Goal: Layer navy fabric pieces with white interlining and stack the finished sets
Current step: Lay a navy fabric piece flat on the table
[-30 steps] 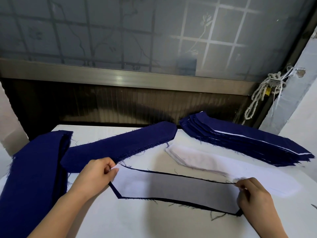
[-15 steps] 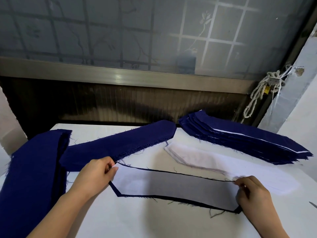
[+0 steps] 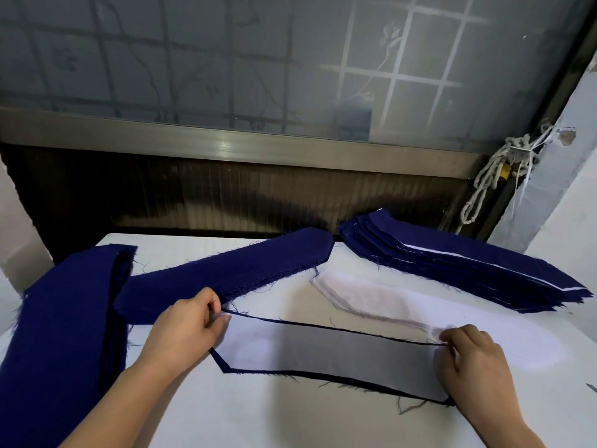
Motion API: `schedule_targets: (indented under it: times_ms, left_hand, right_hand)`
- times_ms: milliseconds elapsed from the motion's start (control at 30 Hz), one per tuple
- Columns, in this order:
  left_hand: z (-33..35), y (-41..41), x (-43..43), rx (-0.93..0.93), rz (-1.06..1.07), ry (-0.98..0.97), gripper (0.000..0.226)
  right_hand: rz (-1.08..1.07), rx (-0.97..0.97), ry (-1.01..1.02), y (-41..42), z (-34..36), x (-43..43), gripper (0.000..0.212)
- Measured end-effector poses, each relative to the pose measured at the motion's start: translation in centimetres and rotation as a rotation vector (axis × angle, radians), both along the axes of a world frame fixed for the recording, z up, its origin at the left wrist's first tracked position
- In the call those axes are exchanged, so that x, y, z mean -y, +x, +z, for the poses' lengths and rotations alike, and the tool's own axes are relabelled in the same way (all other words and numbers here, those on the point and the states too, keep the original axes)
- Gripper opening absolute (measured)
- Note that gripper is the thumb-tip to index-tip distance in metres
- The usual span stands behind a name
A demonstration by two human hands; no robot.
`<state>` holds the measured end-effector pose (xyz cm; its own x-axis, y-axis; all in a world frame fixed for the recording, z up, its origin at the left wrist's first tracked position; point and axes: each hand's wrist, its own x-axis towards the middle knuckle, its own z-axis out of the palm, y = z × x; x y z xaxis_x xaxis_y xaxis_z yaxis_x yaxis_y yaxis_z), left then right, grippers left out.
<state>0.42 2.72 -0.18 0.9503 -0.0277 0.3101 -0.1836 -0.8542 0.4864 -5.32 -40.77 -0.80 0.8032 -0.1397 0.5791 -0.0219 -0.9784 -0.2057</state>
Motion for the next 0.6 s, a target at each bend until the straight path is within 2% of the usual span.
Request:
schedule_targets:
  times_ms: [67, 167, 300, 400, 600]
  left_hand:
    - [0.0, 0.0, 0.3, 0.004, -0.029, -0.005, 0.028]
    - [0.1, -0.1, 0.7, -0.005, -0.073, -0.03, 0.025]
    - [0.2, -0.4, 0.8, -0.028, -0.078, -0.061, 0.019]
    - [0.1, -0.4, 0.7, -0.045, -0.072, -0.078, 0.018]
    - [0.0, -0.2, 0.8, -0.066, -0.08, -0.097, 0.015]
  right_hand:
    - [0.043, -0.016, -0.013, 1.3, 0.6, -0.7, 0.022]
    - [0.173, -0.067, 0.046, 4.8, 2.1, -2.8, 0.014]
    - [0.292, -0.269, 0.139, 10.2, 3.5, -6.6, 0.015]
    - [0.319, -0.424, 0.013, 12.8, 3.0, -8.6, 0.012]
    - [0.239, -0.558, -0.224, 14.5, 2.6, -9.3, 0.016]
